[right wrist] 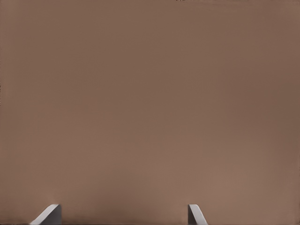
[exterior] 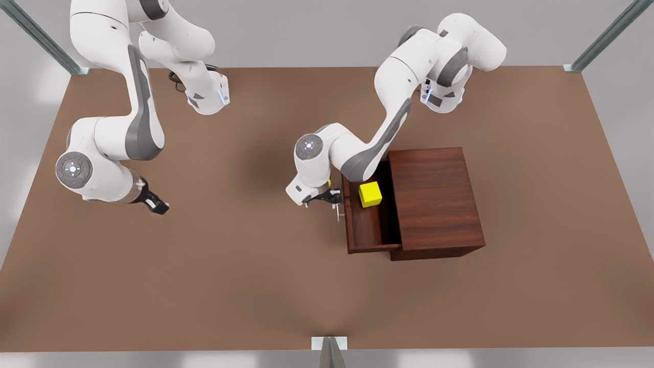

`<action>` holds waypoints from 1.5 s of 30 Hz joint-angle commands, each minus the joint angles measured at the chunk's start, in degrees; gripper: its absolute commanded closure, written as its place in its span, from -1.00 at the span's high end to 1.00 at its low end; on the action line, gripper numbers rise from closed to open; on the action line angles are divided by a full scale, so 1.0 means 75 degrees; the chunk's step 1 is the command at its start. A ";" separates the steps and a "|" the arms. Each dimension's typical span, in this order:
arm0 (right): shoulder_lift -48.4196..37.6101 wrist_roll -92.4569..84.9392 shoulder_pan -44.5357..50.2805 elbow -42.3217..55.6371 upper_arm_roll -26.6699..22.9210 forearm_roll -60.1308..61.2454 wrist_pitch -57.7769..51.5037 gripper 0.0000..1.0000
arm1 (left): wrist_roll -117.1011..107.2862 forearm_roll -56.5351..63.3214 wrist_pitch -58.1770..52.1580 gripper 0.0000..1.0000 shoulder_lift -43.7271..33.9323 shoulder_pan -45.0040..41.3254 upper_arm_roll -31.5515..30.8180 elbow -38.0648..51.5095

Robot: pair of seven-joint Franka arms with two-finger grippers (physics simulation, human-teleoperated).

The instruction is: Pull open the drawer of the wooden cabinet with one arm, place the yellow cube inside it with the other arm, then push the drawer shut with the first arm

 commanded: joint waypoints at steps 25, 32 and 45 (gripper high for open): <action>0.0023 -0.4726 0.0003 0.0016 0.0006 0.0009 -0.0053 1.00 | -0.2940 0.0367 0.0734 1.00 -0.0782 -0.0197 0.0085 -0.2201; 0.0034 -0.4749 0.0003 0.0051 0.0006 0.0009 -0.0053 1.00 | -0.2811 0.0367 0.0734 1.00 -0.0958 -0.0185 0.0214 -0.2611; 0.0034 -0.4772 -0.0044 0.0074 0.0006 -0.0003 -0.0053 1.00 | -0.2448 0.0367 0.1273 1.00 -0.2036 -0.0115 0.0578 -0.4392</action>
